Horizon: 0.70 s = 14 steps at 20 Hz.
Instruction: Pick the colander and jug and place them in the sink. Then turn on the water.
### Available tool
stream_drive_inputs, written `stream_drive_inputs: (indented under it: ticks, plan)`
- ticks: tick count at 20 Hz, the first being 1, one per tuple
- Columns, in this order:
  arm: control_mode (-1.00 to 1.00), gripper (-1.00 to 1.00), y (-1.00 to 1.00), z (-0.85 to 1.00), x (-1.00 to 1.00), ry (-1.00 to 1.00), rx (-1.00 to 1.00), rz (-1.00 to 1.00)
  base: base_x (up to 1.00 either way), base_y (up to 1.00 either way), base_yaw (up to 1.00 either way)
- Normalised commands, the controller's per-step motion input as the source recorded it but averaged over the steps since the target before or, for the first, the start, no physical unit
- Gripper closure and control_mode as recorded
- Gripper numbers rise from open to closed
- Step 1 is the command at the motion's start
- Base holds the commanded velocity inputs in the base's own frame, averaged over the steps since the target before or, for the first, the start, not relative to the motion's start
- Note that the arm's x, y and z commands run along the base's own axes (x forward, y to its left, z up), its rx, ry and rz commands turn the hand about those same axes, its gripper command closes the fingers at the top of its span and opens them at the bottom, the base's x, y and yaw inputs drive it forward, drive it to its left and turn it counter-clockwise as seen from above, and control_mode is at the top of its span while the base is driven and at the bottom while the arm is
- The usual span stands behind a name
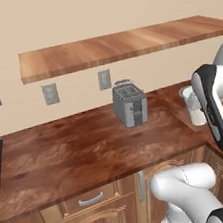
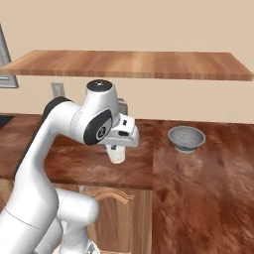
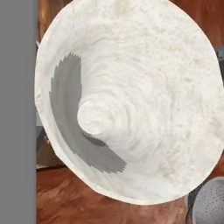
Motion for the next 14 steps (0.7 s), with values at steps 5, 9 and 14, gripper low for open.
stream_drive_inputs:
  ticks: [5, 9, 14]
  plan:
    - [1.00, 1.00, 0.00, 0.00, 0.00, 0.00, 0.00, 0.00, -0.34, 0.93, -0.03]
    - [1.00, 1.00, 0.00, 0.00, 0.00, 0.00, 0.00, 0.00, -0.38, 1.00, 0.00]
    - [1.00, 1.00, 0.00, 0.00, 0.00, 0.00, 0.00, 0.00, -0.24, 1.00, 0.00]
